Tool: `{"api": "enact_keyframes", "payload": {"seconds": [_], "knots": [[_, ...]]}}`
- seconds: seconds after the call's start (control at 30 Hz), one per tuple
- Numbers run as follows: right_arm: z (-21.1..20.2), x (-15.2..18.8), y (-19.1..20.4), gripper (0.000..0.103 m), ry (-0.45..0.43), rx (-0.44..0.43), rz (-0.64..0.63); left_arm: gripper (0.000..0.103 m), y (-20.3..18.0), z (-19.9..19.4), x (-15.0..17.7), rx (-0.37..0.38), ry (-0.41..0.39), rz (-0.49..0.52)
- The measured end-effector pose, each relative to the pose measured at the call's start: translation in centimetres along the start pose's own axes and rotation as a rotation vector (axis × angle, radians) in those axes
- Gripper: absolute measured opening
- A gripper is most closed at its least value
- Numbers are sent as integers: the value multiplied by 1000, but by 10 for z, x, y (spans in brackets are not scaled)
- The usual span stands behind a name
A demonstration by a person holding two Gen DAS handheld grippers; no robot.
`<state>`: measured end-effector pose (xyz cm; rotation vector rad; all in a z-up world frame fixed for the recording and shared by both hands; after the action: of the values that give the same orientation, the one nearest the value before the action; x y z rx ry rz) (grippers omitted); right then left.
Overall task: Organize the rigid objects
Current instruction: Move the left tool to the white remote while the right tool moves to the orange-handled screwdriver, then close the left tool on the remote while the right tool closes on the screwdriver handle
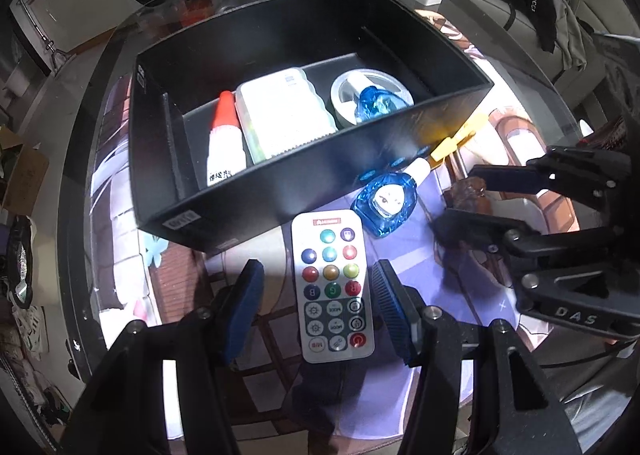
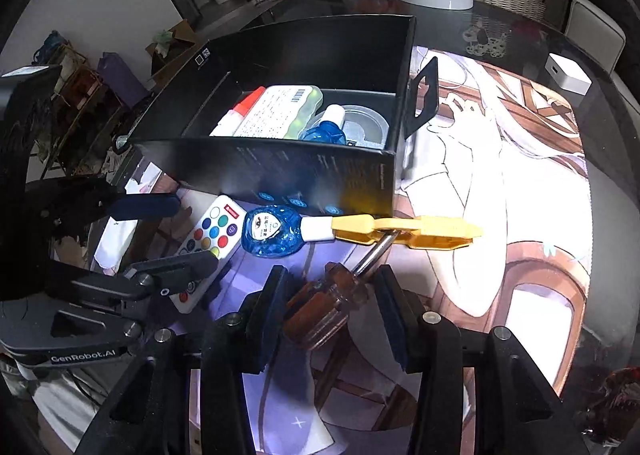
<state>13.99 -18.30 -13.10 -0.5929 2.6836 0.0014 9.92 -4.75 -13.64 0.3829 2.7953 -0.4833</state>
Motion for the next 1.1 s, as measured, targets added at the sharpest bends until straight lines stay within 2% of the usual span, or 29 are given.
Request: {"api": "enact_keyframes", "payload": {"seconds": [0.13, 0.23, 0.37, 0.43, 0.5, 0.57, 0.63, 0.77, 0.83, 0.87, 0.97, 1.03, 1.07, 1.1], "knots": [[-4, 9, 0, 39, 15, -9, -52, 57, -2, 8, -1, -28, 18, 12], [-8, 19, 8, 37, 25, -32, -129, 57, -4, 9, -3, -29, 14, 15], [-12, 26, 19, 37, 19, -17, -193, 57, -4, 9, -3, -28, 12, 6], [-11, 28, 22, 37, 18, -8, -209, 53, -7, 11, -3, -15, 15, 7], [-10, 29, 29, 37, 6, 14, -231, 39, -9, 10, -1, -3, 17, 27], [-10, 31, 35, 40, 3, 27, -254, 38, -11, 9, 2, -6, 22, 40], [-10, 32, 40, 49, 3, 27, -264, 38, -11, 7, 5, -1, 26, 43], [-9, 34, 47, 51, 3, 42, -285, 39, -11, 5, 11, -3, 39, 56], [-11, 41, 54, 51, 1, 53, -301, 43, -11, 4, 16, -13, 46, 75], [-11, 42, 56, 52, 0, 59, -313, 52, -12, 4, 18, -22, 48, 78], [-12, 44, 58, 55, 5, 70, -320, 53, -13, 4, 22, -32, 38, 95], [-12, 45, 61, 55, 7, 71, -321, 47, -11, 5, 21, -10, 39, 87], [-12, 47, 61, 55, 8, 67, -325, 39, -12, 5, 20, 10, 43, 85], [-13, 47, 62, 50, 8, 64, -327, 38, -13, 5, 21, 8, 48, 93]]}}
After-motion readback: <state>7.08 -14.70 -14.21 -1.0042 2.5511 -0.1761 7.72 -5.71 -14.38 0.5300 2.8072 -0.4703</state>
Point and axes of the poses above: each gripper's, at about its wrist camera, not at the fingertips, and z roughly the way its jaws point, y to its left, x to its underside, the point moved 3 cm from there along z, roughly the way its jaws point, and after that the axes turned 15 degrees about x, right-handed, at the moved point
